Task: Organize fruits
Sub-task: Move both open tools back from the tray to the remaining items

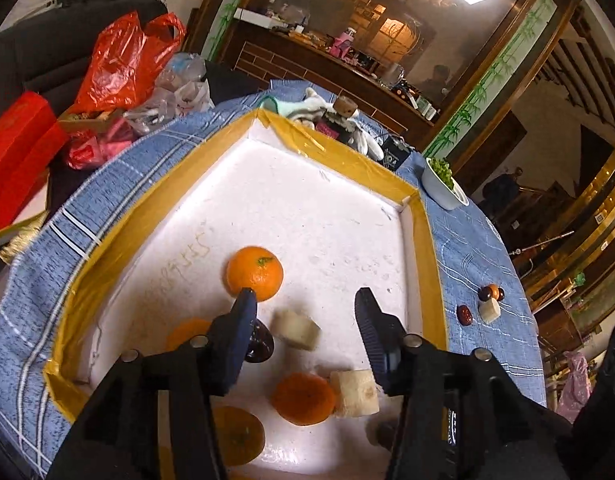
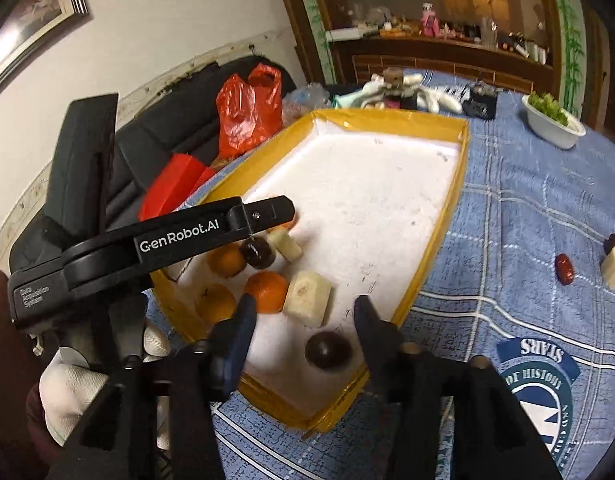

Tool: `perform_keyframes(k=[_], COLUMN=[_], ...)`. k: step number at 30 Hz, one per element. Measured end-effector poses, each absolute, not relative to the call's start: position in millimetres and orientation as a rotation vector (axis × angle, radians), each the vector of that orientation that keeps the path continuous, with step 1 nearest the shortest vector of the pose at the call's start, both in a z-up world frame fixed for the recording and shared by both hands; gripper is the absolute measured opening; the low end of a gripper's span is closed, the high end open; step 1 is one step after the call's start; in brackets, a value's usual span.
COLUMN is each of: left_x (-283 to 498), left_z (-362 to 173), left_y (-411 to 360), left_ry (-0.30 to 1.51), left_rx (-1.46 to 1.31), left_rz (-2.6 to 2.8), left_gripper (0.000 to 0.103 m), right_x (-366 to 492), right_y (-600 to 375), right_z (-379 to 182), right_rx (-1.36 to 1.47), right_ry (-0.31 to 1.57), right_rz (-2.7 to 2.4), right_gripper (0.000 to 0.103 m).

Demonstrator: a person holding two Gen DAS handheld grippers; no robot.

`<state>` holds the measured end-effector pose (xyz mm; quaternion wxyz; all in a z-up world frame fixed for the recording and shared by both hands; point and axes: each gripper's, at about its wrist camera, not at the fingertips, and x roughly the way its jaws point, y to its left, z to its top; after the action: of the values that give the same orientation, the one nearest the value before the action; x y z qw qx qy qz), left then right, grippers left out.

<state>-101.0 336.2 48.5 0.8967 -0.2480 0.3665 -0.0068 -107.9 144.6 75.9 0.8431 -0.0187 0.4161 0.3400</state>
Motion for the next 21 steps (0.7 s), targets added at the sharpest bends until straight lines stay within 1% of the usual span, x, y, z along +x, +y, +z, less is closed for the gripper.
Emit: perform_keyframes(k=[1,3,4,6,8,11,18,21], left_x=[-102.5,-104.4,-106.5,-110.8,-114.6,-121.5,-143.6,-145.0], left_z=[51.4,56.6,60.3,67.9,77.7,91.2,113.6,109.7], left_y=[335.5,333.0,330.3,321.9,308.6,283.1,205.3,170.7], left_ry=[0.758,0.756,0.751,0.743,0.738,0.726,0.681,0.755], left_rx=[-0.513,-0.507,-0.499,-0.478,-0.449,-0.413,-0.3,-0.29], left_rz=[-0.01,0.004,0.011,0.029,0.034,-0.024,-0.223,-0.343], left_gripper=[0.057,0.071,0.074,0.086,0.091,0.092,0.092,0.092], right_x=[-110.0,-112.6,-116.5,-119.7,-123.4,-127.8,-131.1,-135.4], right_y=[141.1,131.3,125.2,108.8,91.3,56.0,-25.7,-54.3], right_z=[79.0,85.3,88.4,93.2,95.9,97.5,95.1,94.8], right_rx=[-0.037,-0.022,-0.012,0.025,0.064,0.145,0.335,0.385], right_ry=[0.867,0.844,0.834,0.819,0.807,0.792,0.786,0.773], right_rz=[0.713,0.697,0.686,0.659,0.629,0.561,0.422,0.364], right_gripper=[0.057,0.057,0.057,0.057,0.057,0.06,0.06,0.06])
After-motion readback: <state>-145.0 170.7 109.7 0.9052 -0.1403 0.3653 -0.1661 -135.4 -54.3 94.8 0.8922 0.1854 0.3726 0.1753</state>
